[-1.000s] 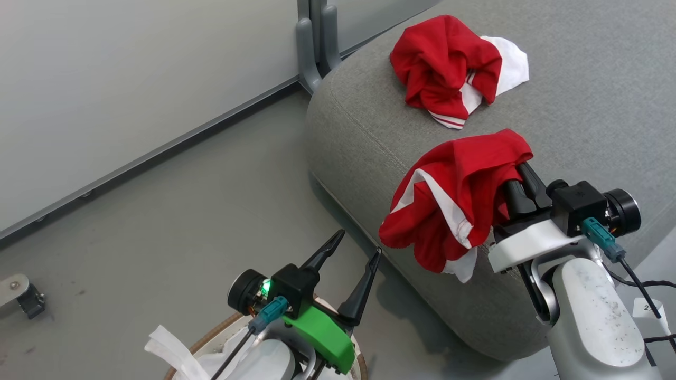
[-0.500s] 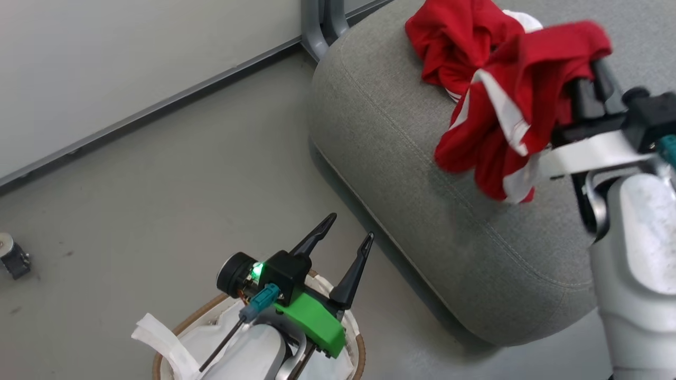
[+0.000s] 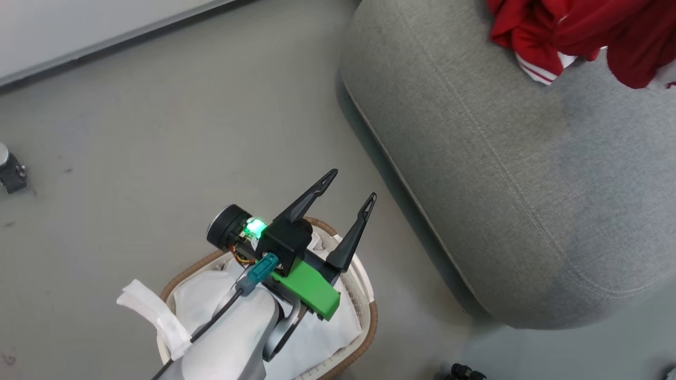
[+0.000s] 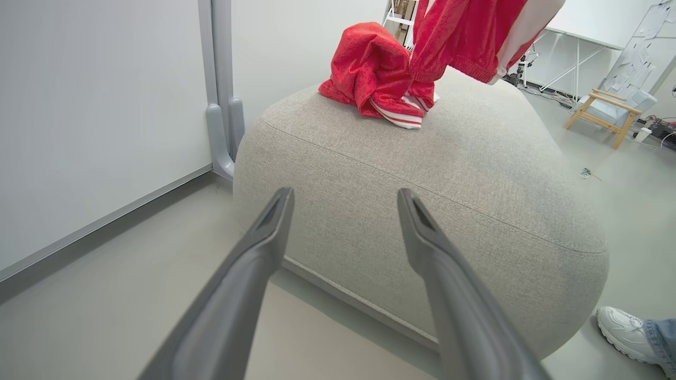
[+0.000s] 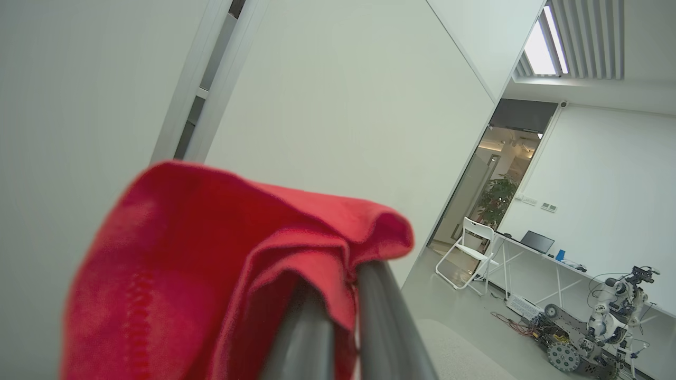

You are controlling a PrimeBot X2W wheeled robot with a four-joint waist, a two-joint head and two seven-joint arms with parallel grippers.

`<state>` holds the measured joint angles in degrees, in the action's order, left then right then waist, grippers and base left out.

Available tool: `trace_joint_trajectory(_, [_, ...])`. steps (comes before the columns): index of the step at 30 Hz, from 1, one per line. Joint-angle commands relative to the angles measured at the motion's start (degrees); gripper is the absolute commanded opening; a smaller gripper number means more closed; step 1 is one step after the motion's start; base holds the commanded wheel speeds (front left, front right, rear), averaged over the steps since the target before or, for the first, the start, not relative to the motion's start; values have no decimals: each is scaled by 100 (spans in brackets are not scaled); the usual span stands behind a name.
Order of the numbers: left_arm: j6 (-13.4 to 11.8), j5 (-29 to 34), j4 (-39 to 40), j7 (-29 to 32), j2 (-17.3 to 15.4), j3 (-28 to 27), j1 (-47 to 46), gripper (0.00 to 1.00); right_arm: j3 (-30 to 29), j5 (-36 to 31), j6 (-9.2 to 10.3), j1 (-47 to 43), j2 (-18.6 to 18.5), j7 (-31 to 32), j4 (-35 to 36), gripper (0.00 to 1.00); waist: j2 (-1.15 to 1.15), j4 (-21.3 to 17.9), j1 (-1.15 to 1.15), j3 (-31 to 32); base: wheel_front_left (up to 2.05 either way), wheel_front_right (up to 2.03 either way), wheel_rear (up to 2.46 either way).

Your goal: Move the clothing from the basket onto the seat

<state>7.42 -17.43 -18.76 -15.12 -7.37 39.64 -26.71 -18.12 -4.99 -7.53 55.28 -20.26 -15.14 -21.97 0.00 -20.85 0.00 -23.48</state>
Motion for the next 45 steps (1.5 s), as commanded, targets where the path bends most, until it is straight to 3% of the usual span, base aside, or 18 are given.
trace_joint_trajectory(1, [7, 51, 38, -4, -59, -1, -158, 100, -117, -33, 8, 125, -53, -2, -104, 0, 0, 492, 0, -577, 0, 0, 0])
trace_joint_trajectory(7, [-18, 176, 144, -2, -169, -35, -378, 100, -619, -301, 8, 338, -95, -2, -696, 0, 0, 712, 0, -1088, 0, 0, 0])
trace_joint_trajectory(17, [-118, 265, 323, 64, -279, 7, -531, 100, -1112, -745, 8, 366, 307, -2, -1462, 0, 0, 767, 0, -1602, 0, 0, 0])
trace_joint_trajectory(25, [-141, 207, 405, 97, -381, 16, -527, 100, -1175, -1013, 8, 63, 619, -2, -1487, 0, 0, 621, 0, -1616, 0, 0, 0])
trace_joint_trajectory(26, [-138, 190, 407, 94, -382, 19, -521, 100, -1166, -1024, 8, 19, 653, -2, -1432, 13, 0, 605, 0, -1594, 0, 0, 0])
trace_joint_trajectory(27, [-133, 181, 411, 87, -382, 29, -515, 100, -1153, -1034, 8, -51, 702, -2, -1354, 36, 0, 583, 0, -1553, 0, 0, 0])
trace_joint_trajectory(29, [-128, 155, 400, 74, -382, 32, -506, 100, -1105, -1027, 8, -216, 810, -2, -1226, 100, 0, 539, 0, -1466, 0, 0, 0])
trace_joint_trajectory(36, [-116, -13, 292, 36, -270, -11, -447, 100, -806, -931, 8, -809, 1036, -1, -853, 100, 0, 446, 0, -1013, 0, 0, 0])
trace_joint_trajectory(45, [-181, -316, 23, -8, 54, -253, -208, 100, -459, -541, 8, -1301, 1096, -2, -770, 100, 0, 596, 0, -137, 0, 0, 0])
